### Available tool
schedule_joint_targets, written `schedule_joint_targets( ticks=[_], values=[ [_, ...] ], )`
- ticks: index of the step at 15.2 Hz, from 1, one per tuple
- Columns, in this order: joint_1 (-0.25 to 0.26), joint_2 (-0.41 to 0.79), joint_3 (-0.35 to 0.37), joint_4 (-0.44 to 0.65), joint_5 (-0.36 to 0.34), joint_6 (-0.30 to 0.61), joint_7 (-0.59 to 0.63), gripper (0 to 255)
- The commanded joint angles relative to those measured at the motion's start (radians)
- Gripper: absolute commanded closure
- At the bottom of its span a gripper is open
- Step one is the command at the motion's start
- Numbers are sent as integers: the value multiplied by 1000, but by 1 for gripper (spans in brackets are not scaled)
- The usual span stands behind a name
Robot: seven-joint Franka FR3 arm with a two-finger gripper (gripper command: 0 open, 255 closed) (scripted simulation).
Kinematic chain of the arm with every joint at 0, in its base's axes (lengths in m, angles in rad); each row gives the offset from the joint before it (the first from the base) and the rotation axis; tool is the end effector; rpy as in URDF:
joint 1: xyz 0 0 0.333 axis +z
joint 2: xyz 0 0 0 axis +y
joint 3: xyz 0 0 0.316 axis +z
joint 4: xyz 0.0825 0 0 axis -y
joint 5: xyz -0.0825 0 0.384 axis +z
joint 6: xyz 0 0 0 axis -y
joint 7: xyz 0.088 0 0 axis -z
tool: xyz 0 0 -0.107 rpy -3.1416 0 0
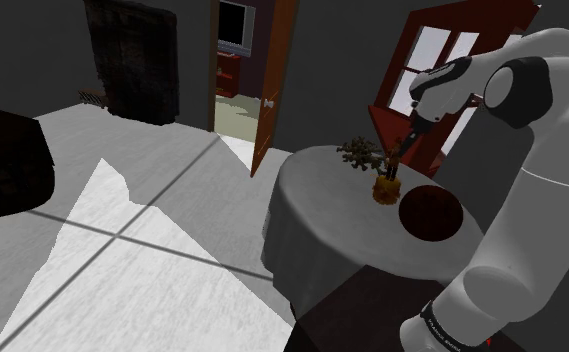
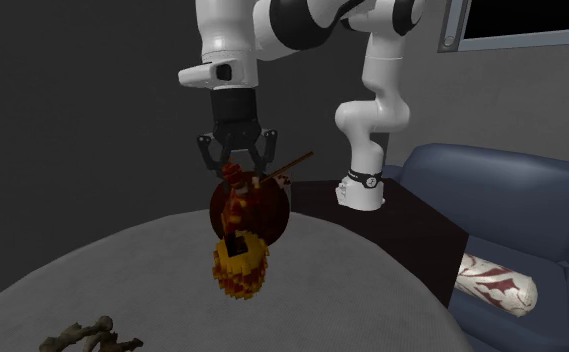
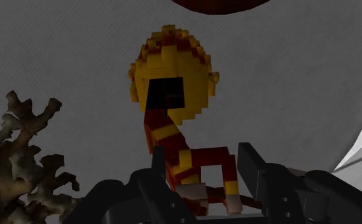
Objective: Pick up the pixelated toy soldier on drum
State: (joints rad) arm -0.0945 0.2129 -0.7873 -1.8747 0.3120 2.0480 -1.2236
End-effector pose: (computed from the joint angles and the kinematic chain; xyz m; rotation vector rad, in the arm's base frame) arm 0.4123 -0.4396 0.4318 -3.0809 -0.3327 -0.1977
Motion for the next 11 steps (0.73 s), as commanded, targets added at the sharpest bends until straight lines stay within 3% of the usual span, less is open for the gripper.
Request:
schedule_joint_targets(
  ticks=[1, 11],
  values=[
    [2, -11, -4, 17, -11, -22, 9, 255],
    [7, -42, -13, 95, -46, -119, 41, 255]
  ],
)
